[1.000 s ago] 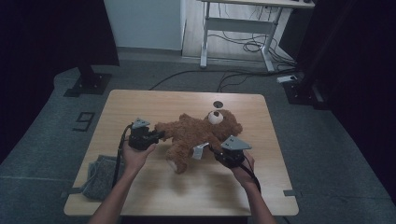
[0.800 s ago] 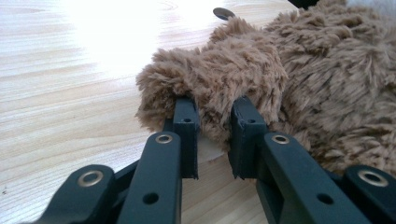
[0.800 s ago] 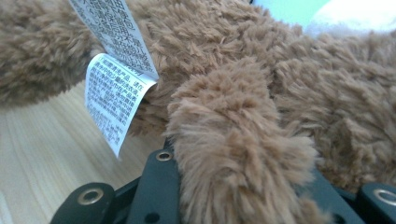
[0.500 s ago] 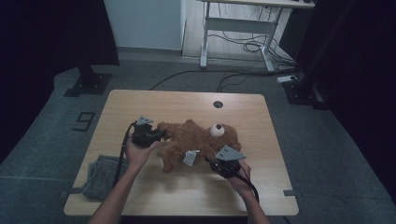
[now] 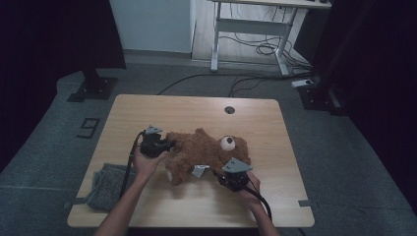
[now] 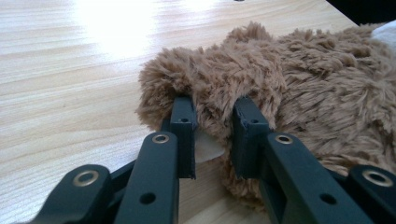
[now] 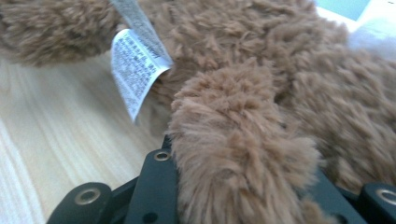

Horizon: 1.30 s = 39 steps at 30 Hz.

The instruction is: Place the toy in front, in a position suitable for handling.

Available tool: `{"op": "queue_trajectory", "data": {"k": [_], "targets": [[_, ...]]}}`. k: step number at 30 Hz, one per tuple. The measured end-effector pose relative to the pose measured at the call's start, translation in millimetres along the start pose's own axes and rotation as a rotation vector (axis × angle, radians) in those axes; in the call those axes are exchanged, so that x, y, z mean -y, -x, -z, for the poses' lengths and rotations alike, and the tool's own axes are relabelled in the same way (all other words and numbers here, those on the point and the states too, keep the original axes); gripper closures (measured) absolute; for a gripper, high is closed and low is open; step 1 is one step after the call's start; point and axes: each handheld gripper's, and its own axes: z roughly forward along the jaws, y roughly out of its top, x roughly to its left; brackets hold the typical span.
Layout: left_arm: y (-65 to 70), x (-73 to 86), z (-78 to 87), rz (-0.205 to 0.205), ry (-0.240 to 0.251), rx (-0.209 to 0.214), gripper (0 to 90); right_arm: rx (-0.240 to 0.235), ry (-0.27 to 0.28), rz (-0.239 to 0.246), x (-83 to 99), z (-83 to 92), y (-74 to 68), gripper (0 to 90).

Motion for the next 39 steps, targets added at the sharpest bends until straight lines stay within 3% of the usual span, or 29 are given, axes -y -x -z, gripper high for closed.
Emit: {"op": "queue_trajectory", "data": {"k": [5, 9, 12, 15, 18, 23, 27, 32, 36, 39], "targets": [[-1.2, 6.1, 1.9, 0.004, 0.002, 0.001, 69.3, -0.033, -0.002, -0.002, 3.8, 0.1, -0.4, 71.3], [-7.8, 7.8, 4.6, 0.018, -0.033, 0.011, 52.8, -0.03, -0.004, -0.02, 7.6, -0.3, 1.3, 69.0], [-8.8, 7.3, 22.5, 0.006, -0.008, -0.007, 39.9, -0.031, 0.003, -0.031, 7.9, 0.2, 2.6, 64.9], [-9.2, 8.1, 46.4, -0.013, 0.026, -0.023, 33.9, -0.041, 0.027, -0.053, 7.5, 0.8, 4.2, 61.0], [-9.6, 16.9, 69.6, -0.011, 0.054, -0.036, 31.4, -0.061, 0.054, -0.085, 8.5, 1.3, 5.3, 57.6], [-14.8, 42.9, 94.3, -0.018, 0.044, -0.097, 30.4, -0.077, 0.065, -0.114, 9.7, 4.7, 7.7, 52.8], [-19.5, 66.0, 102.5, -0.027, 0.014, -0.137, 30.4, -0.068, 0.063, -0.107, 9.4, 6.2, 6.2, 50.5], [-25.0, 84.0, 113.4, -0.029, 0.004, -0.2, 29.6, -0.055, 0.067, -0.113, 10.7, 9.8, 6.2, 49.8], [-29.4, 95.8, 119.5, -0.006, -0.008, -0.203, 28.7, -0.061, 0.073, -0.127, 11.7, 11.6, 8.5, 49.7], [-29.8, 106.4, 121.0, -0.007, -0.025, -0.24, 26.1, -0.065, 0.071, -0.127, 12.8, 12.0, 7.7, 49.3]]}}
